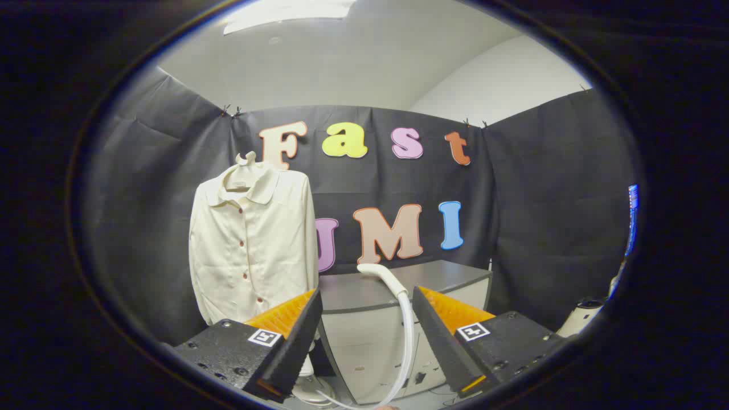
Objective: Iron the clothes twice with a garment steamer, once on the left side and once on the right side.
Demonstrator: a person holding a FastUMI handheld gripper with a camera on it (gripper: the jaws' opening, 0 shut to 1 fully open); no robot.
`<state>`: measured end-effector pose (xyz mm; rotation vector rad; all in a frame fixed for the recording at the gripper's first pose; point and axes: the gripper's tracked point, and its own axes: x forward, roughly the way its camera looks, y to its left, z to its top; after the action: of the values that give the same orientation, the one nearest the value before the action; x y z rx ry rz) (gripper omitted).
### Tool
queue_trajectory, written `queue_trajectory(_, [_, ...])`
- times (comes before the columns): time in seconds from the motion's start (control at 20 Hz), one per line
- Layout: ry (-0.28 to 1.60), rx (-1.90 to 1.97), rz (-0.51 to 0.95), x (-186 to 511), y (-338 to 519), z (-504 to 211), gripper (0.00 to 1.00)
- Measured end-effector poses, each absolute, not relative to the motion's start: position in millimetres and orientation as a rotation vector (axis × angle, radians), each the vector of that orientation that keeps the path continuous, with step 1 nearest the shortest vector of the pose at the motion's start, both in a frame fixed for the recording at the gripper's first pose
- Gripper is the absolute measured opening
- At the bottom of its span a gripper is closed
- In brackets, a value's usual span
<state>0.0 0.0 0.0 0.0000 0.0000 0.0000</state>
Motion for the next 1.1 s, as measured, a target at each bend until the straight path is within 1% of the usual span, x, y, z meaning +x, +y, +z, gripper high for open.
queue_trajectory(0.35, [0.018,0.042,0.006,5,-23,-4,0.96])
queue_trajectory(0.85, [0.066,0.06,0.022,32,-59,-2,0.96])
queue_trajectory(1.1, [0.068,0.072,0.052,55,-62,6,0.96])
